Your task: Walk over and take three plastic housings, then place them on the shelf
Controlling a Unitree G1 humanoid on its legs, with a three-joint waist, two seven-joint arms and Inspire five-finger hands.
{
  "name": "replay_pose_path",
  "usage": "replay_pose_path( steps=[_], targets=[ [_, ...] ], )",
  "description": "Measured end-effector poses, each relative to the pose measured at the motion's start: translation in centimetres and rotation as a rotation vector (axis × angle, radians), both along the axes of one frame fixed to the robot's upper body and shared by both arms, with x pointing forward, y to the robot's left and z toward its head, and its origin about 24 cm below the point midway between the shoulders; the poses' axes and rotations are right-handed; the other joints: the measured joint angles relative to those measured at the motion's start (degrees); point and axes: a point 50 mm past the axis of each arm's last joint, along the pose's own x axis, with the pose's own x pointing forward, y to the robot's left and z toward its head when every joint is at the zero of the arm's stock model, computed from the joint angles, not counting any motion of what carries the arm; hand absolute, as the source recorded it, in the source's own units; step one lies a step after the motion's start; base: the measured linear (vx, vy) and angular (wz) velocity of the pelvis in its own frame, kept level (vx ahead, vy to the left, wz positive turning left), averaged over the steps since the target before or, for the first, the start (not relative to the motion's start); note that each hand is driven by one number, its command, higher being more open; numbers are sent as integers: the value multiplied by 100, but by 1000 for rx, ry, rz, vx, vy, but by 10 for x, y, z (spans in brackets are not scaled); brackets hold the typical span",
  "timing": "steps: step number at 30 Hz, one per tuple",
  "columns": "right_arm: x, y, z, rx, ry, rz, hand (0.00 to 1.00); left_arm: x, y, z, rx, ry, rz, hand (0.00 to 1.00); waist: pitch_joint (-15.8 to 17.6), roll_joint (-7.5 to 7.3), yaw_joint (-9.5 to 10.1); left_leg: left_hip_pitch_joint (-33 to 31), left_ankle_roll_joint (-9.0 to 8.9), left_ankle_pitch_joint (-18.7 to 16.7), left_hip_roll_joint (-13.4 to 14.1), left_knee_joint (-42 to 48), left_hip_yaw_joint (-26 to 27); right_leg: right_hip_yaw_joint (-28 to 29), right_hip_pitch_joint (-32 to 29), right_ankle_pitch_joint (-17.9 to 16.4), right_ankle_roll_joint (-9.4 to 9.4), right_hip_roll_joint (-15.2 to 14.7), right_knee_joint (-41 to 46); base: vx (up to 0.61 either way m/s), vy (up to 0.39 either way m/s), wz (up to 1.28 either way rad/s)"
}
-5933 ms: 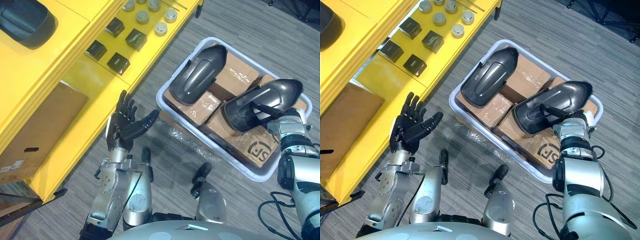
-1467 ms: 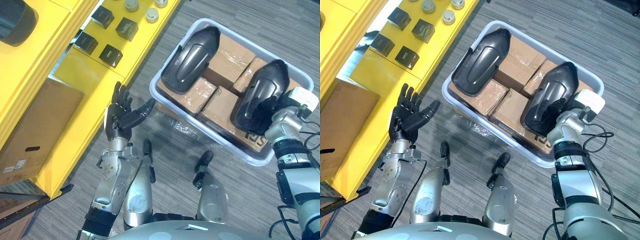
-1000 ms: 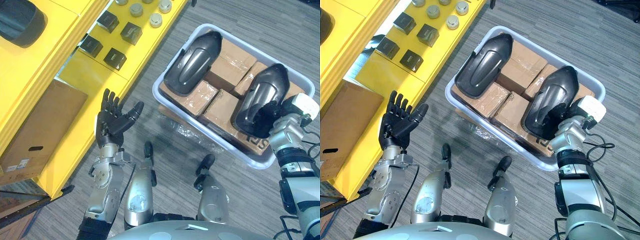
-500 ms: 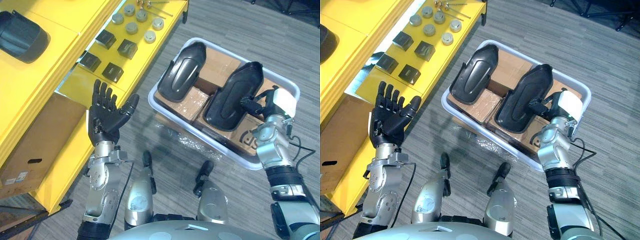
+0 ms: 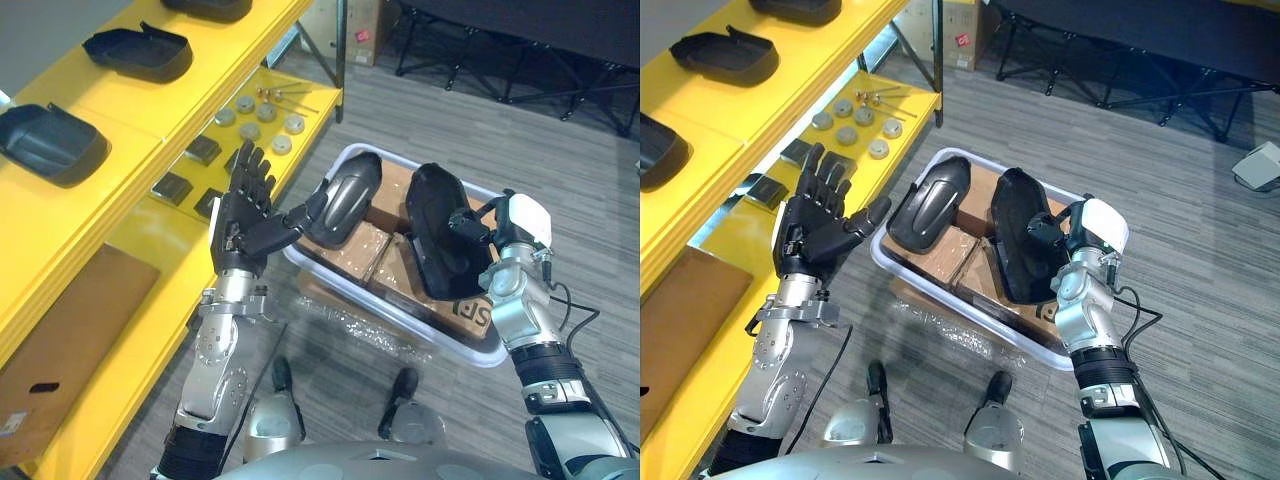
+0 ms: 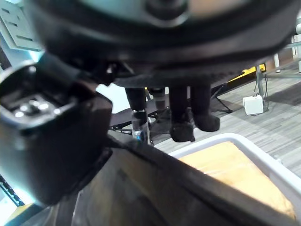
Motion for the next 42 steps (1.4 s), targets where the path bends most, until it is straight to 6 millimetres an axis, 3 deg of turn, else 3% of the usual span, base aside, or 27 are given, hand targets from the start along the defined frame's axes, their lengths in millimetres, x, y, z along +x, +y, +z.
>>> replay_pose_path(
  steps=[5, 10, 15, 19, 21, 25, 35, 42],
  targets=[
    [1, 3, 3, -8, -32, 18, 0, 8, -8, 1, 33, 39, -121, 100, -99, -3, -27, 173, -39, -32, 30, -16, 92, 50, 150, 30, -3, 52, -127, 10, -11, -9],
    [4, 7, 8, -20, -85, 51, 0, 13, -24, -12, -5, 198, -310, 100, -308, -6, -34, 285, -54, -33, 37, -106, 195, 138, 169, 63, -7, 93, -195, 14, -4, -9],
    [8, 16, 16, -36, -154, 107, 0, 21, -41, -52, -41, 496, -462, 100, -458, -38, -67, 401, -58, -35, 31, -149, 289, 212, 244, 113, 15, 112, -280, 12, 2, -10],
    [15, 25, 26, -42, -199, 155, 0, 19, -42, -85, -20, 681, -473, 100, -507, -117, -105, 469, -72, -49, 49, -158, 348, 279, 305, 173, -22, 165, -427, 0, -5, -11],
    [15, 27, 27, -45, -214, 168, 0, 20, -45, -93, 2, 720, -491, 100, -540, -174, -100, 473, -75, -47, 60, -159, 348, 278, 340, 209, -31, 187, -489, 0, 0, 0],
    [16, 37, 26, -53, -219, 217, 0, 31, -54, -87, 8, 709, -524, 100, -622, -310, -88, 494, -84, -41, 77, -161, 350, 295, 363, 216, -39, 205, -491, 0, 0, 0],
    [12, 83, 50, -13, -358, 413, 0, 48, -67, -83, -77, 697, -523, 100, -695, -415, -193, 598, -100, -37, 112, -181, 472, 386, 377, 224, -53, 242, -498, 5, 3, -6],
    [5, 114, 37, 53, -305, 544, 0, 52, -82, -93, -180, 729, -506, 100, -765, -528, -263, 676, -122, -57, 116, -184, 604, 530, 365, 223, -53, 250, -501, 5, 10, -9]
  ],
)
